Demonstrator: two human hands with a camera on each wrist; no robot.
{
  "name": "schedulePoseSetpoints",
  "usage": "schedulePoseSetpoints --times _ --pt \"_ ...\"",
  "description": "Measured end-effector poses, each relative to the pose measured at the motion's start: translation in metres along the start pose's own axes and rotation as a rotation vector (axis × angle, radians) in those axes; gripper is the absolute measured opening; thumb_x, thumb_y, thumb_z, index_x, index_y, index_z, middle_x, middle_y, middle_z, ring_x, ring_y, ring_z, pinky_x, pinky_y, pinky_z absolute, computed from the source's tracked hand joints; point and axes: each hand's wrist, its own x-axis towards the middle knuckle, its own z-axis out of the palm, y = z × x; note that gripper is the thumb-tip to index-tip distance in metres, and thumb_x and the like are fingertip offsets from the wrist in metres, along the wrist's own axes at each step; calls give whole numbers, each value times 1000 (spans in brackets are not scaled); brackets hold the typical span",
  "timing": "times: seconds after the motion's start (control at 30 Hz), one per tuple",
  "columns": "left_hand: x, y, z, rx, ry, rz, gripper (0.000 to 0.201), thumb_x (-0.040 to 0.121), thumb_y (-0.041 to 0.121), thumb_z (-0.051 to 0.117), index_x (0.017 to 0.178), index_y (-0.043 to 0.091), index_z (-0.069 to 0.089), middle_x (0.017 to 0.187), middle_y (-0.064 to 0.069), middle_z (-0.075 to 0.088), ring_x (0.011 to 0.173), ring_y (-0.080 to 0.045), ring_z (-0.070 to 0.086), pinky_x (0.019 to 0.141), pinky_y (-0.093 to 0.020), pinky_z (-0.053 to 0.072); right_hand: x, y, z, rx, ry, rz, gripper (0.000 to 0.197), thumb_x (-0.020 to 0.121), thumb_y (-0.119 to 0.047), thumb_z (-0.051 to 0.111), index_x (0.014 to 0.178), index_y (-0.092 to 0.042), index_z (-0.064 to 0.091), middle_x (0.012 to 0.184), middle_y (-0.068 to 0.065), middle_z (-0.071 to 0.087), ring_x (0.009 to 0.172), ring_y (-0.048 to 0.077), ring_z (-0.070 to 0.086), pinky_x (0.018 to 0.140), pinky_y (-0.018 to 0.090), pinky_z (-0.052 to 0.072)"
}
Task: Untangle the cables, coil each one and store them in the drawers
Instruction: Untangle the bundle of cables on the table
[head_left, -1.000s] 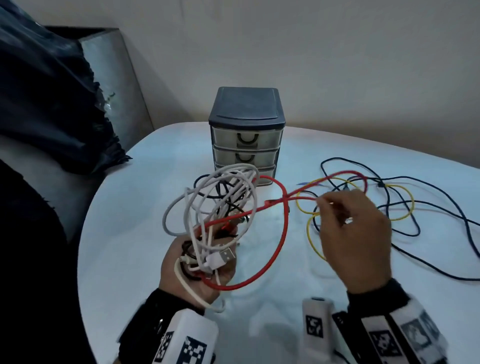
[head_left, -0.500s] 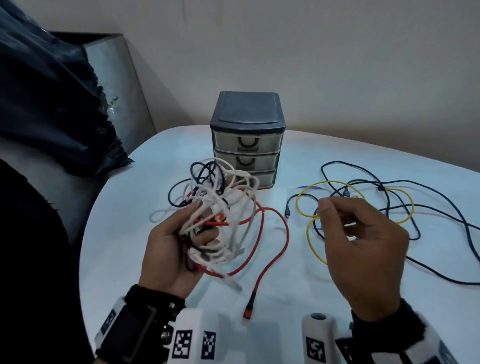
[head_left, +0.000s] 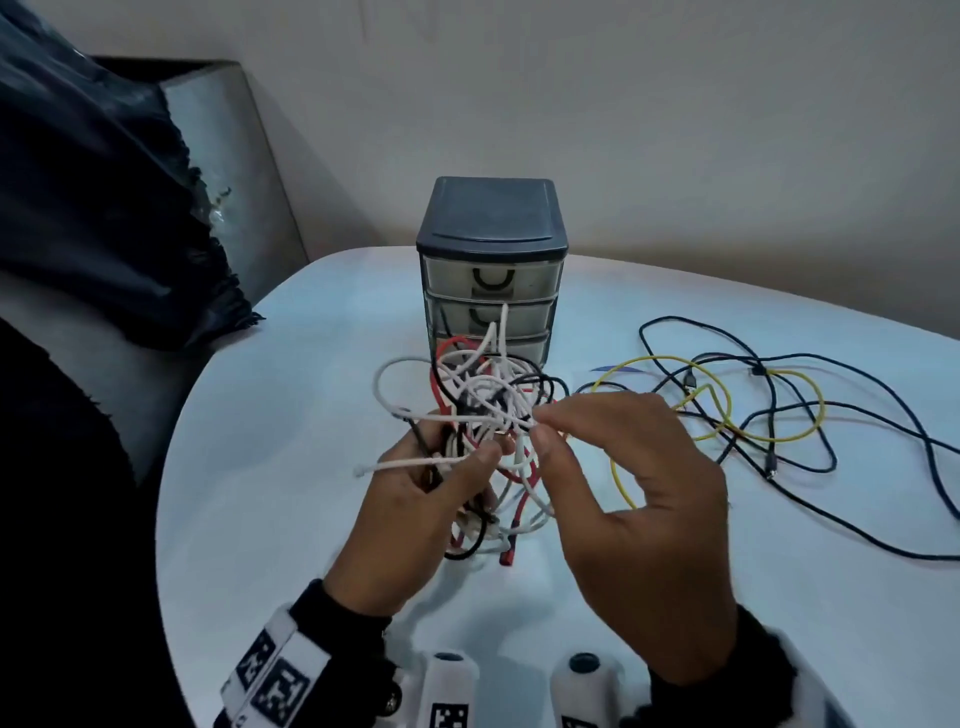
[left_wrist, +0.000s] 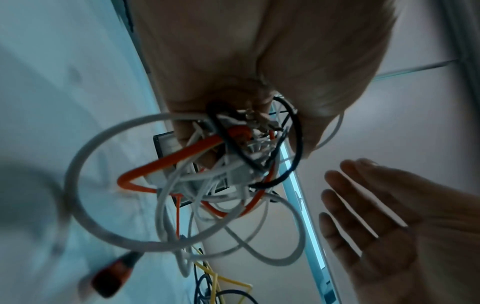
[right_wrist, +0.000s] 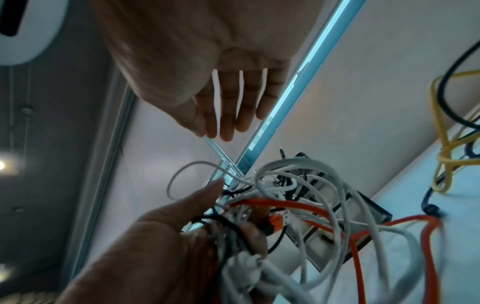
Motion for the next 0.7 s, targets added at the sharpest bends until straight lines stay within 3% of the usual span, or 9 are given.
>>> schedulePoseSetpoints --times 0.07,0.13,0.23,0.3,0.37,0.43,0.5,0.57,0.7 --pt "0 7 4 49 -33 0 14 84 24 61 92 15 68 72 6 71 60 -3 61 60 -14 46 3 6 -3 -2 3 2 7 87 -11 69 92 -11 74 92 -2 69 93 19 64 86 28 48" --pt "0 11 2 125 -68 7 14 92 15 60 83 20 70 63 10 67 56 -2 59 57 -13 45 8 12 -9 -15 33 2 9 89 -13 67 95 -10 73 96 -2 69 95 19 64 89 29 47" --pt "0 8 -7 222 -124 10 17 91 19 59 87 5 68 81 -20 65 79 -38 60 74 -48 50 16 19 -19 -38 52 18 17 95 -17 61 108 -10 71 107 0 69 105 18 63 94 32 48" --pt "-2 6 -13 334 -175 35 20 88 21 56 87 3 65 81 -22 62 79 -42 57 75 -55 48 18 19 -25 -20 -25 17 31 100 -28 53 124 -12 65 125 0 65 120 16 58 102 32 44" --pt "-5 10 -13 473 -222 102 15 89 21 53 88 18 68 77 -5 66 73 -31 61 70 -50 52 19 16 -28 -30 -147 -21 41 102 -39 44 133 -16 59 138 -6 57 133 11 49 109 31 38" --pt "-6 16 -12 594 -231 179 20 87 30 51 91 41 67 81 7 69 74 -17 65 68 -41 54 20 15 -27 -80 -220 -53 36 102 -41 43 126 -24 64 128 -18 62 124 1 54 105 31 41" --pt "-5 21 -9 714 -210 240 21 83 39 51 93 50 65 82 16 69 75 -11 67 66 -36 54 20 17 -25 -120 -285 -38 30 100 -39 48 108 -26 74 105 -19 71 101 5 66 90 40 49" --pt "-3 23 -7 799 -207 272 21 82 39 57 99 44 69 84 16 71 77 -9 68 66 -37 54 18 22 -27 -148 -374 -16 26 97 -36 53 99 -24 75 96 -16 72 91 10 68 79 42 51" --pt "-3 22 -4 848 -181 261 26 75 30 66 98 38 74 86 17 71 77 -6 68 67 -37 55 16 26 -39 -197 -525 -7 21 89 -41 59 95 -29 76 95 -19 70 87 10 65 74 39 55"
